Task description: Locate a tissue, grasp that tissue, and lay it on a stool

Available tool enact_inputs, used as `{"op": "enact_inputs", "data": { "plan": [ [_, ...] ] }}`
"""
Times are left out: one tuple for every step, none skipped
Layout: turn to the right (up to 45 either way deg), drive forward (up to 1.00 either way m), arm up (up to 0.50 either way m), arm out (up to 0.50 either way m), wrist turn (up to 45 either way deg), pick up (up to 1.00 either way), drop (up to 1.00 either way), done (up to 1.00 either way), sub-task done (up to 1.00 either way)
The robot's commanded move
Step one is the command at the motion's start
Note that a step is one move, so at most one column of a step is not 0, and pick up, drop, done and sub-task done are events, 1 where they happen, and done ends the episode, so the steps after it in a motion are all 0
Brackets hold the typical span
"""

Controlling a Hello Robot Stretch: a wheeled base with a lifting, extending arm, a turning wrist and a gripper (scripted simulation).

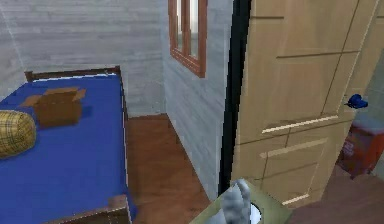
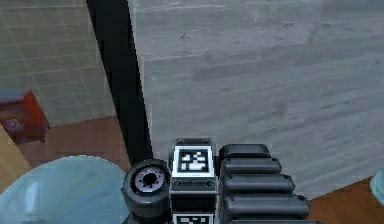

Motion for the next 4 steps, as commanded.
{"op": "enact_inputs", "data": {
  "plan": [
    [6.0,0.00,0.00,0.00,0.0,0.00,0.00,0.00,0.00],
    [0.0,0.30,0.00,0.00,0.0,0.00,0.00,0.00,0.00],
    [36.0,0.00,0.00,0.00,0.0,0.00,0.00,0.00,0.00],
    [0.0,0.35,0.00,0.00,0.0,0.00,0.00,0.00,0.00]
  ]
}}
